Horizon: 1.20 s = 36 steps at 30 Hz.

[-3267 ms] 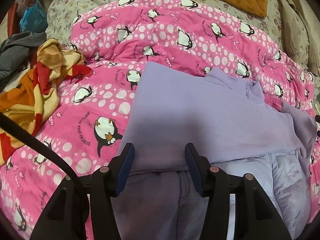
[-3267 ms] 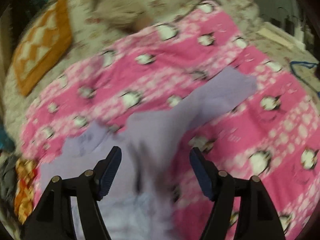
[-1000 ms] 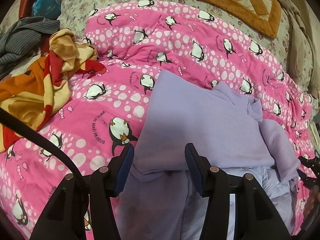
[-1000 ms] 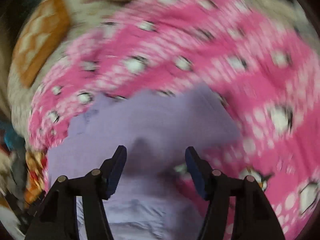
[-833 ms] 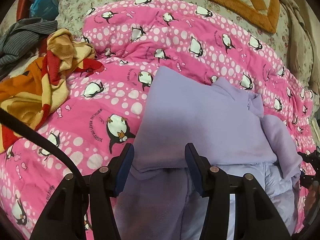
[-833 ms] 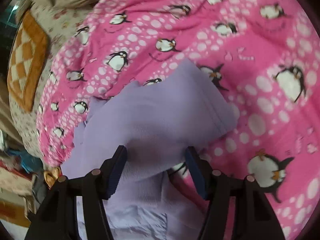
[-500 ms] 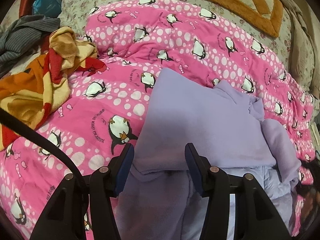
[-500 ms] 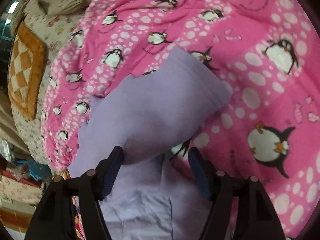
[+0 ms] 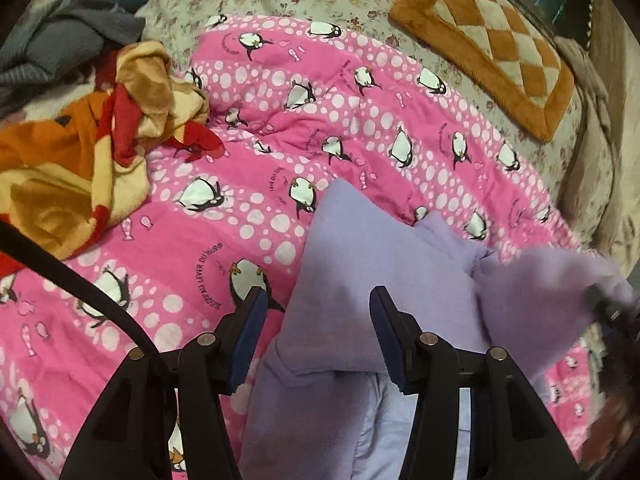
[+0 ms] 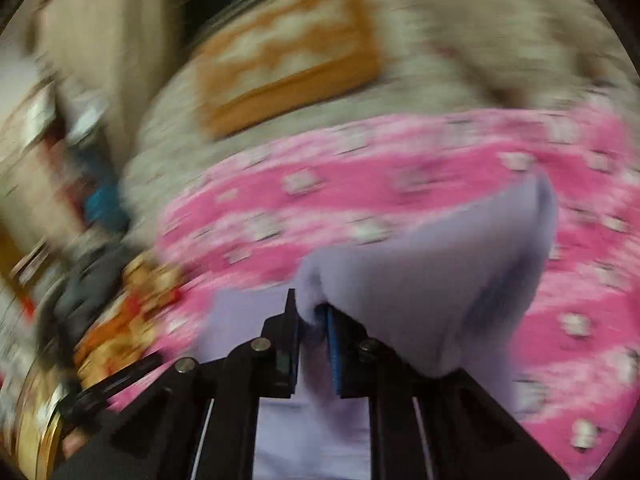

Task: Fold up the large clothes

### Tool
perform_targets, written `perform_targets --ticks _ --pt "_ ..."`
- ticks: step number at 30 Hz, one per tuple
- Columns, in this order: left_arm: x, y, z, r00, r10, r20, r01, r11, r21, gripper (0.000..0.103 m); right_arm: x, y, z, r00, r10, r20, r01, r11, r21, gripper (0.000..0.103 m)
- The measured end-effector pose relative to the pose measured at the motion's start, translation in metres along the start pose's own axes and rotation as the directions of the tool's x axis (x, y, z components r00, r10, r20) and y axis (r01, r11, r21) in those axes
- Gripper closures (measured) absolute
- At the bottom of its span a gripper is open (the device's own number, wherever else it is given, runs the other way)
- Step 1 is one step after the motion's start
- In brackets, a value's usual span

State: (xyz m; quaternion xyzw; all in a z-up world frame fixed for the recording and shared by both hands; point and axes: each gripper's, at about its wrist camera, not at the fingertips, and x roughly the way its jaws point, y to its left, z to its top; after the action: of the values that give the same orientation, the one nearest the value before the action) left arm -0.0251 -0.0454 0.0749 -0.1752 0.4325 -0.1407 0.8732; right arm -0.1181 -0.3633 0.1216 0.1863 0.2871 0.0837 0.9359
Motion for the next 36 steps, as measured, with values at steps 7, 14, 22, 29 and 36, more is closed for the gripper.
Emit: perform_targets --ticks 7,14,22,29,36 --pt "0.002 0.011 0.005 0.994 -0.11 -0.027 0.108 0.991 -0.073 0.079 0.054 0.046 -0.045 0.955 0.146 -0.258 -0.16 0.987 -0.034 0.044" --pt "0.002 0.006 0.004 0.986 -0.164 -0.023 0.162 0.983 -0.084 0.073 0.006 -0.026 -0.049 0.971 -0.092 -0.222 0.086 0.996 -0.034 0.036" --pt "0.005 0.003 0.001 0.988 -0.153 -0.008 0.152 0.985 -0.077 0.073 -0.002 -0.153 -0.036 0.908 -0.335 -0.25 0.38 0.911 0.159 0.022" --pt "-0.003 -0.007 0.005 0.981 -0.183 0.058 0.185 0.983 -0.015 0.071 0.037 -0.173 -0.038 0.917 -0.316 -0.245 0.354 0.926 0.133 0.069" --pt "0.028 -0.018 -0.005 0.992 -0.113 -0.051 0.115 0.993 0.031 0.07 0.024 -0.193 -0.037 0.887 -0.417 -0.201 0.447 0.884 0.136 0.082"
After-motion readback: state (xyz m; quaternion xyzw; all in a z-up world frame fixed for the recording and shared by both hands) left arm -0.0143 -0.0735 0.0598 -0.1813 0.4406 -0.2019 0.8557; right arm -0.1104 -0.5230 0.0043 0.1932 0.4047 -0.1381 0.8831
